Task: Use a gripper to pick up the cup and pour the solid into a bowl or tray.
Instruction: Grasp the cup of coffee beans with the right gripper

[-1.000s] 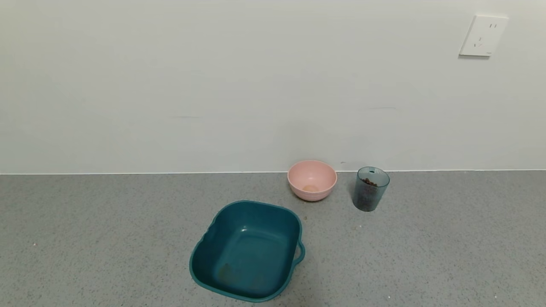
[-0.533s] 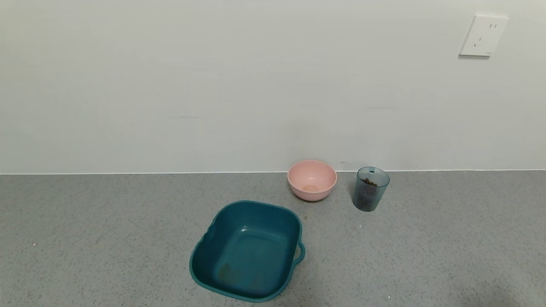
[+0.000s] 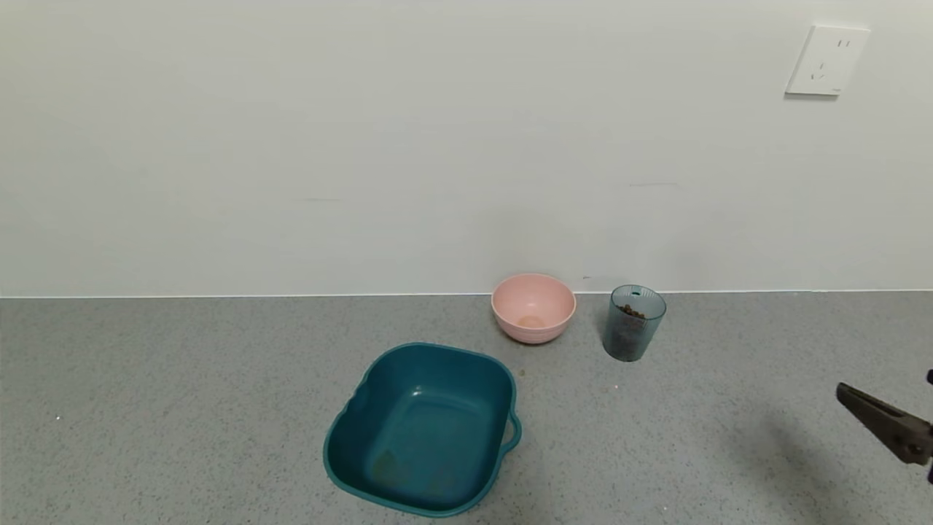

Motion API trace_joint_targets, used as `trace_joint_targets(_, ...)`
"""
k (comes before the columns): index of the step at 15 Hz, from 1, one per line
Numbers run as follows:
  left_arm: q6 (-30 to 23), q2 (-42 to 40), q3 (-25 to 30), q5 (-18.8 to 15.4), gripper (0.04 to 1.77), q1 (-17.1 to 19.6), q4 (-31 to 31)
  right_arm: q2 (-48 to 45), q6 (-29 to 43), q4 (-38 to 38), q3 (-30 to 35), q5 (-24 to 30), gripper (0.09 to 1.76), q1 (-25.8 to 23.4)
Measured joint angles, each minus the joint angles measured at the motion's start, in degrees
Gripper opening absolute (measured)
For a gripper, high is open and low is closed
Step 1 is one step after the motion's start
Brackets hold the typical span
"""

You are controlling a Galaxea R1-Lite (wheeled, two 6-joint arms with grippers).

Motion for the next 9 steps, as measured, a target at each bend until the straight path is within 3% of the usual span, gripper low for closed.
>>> trace_joint_targets(4,0.0,0.0,0.0,0.0,1.76,0.0,0.0,15.3,0.1,-15.4,5.1,0.0,1.71,1.7)
trace_joint_targets(9,0.0,0.0,0.0,0.0,1.76,0.0,0.0,32.6,0.1,-30.4,6.7,-0.2,1.71,4.7)
